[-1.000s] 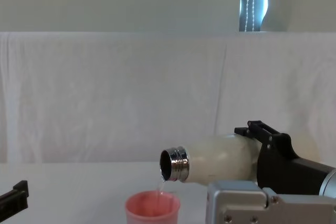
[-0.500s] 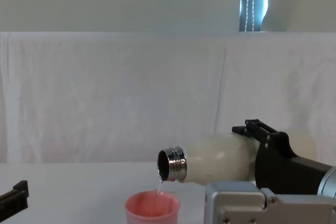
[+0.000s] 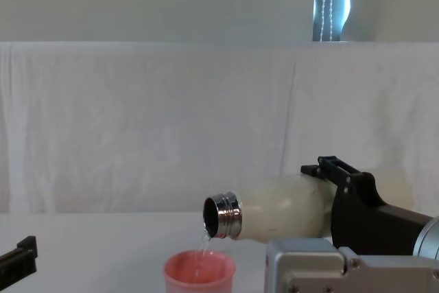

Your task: Grasp the thermos with one hand and pour water into the cup lid.

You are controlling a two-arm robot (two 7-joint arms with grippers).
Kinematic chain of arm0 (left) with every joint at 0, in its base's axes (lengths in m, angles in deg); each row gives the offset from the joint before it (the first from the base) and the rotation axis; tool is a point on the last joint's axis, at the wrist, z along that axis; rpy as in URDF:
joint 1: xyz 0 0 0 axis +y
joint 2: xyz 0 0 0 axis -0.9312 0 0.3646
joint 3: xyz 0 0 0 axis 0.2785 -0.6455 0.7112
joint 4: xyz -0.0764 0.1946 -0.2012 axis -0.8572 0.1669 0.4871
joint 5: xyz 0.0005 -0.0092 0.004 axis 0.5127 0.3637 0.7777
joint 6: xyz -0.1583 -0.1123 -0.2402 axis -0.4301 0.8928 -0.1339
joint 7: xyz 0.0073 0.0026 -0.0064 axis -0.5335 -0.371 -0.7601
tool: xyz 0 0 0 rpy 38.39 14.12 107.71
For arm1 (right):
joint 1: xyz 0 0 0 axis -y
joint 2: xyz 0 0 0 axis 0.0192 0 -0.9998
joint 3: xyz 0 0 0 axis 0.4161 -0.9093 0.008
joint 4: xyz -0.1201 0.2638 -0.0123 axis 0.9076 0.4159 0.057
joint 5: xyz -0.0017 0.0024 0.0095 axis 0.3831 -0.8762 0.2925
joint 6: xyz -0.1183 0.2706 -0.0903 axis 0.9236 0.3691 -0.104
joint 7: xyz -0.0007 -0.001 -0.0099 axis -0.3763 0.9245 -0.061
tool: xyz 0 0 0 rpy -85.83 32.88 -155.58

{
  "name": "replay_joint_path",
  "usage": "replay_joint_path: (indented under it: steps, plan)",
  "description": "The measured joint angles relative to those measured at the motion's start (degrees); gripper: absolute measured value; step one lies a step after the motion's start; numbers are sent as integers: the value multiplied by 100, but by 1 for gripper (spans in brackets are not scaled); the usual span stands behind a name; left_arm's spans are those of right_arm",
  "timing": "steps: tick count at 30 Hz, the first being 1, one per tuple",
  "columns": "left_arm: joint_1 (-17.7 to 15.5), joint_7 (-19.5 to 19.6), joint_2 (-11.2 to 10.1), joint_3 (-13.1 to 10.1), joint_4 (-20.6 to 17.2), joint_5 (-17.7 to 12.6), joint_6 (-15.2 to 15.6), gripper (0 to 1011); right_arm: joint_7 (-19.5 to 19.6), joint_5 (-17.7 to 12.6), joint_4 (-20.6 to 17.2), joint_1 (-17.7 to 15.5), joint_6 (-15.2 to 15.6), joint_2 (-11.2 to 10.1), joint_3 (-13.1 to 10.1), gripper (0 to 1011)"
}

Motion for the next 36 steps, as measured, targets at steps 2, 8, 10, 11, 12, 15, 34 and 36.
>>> replay_joint_path:
  steps: [2,8,10,11,12,15,34,36]
  plan:
    - [0,0,0,0,0,0,0,1001,0,4,-4,0,2,-1,0,959]
    - [0,0,0,0,0,0,0,1001,-1,13,-24,-2,7,-14,0,959]
    - [0,0,0,0,0,0,0,1001,0,13,-27,-4,8,-14,-1,959]
    - [0,0,0,0,0,0,0,1001,-1,12,-29,-7,8,-15,-5,959]
    - [0,0,0,0,0,0,0,1001,-1,8,-29,-10,8,-14,-9,959]
    - [0,0,0,0,0,0,0,1001,0,-70,-38,-37,2,6,-43,959]
    - [0,0,0,0,0,0,0,1001,100,-462,-54,-190,-205,158,-184,959]
    - [0,0,0,0,0,0,0,1001,100,-522,-61,-208,-233,178,-204,959]
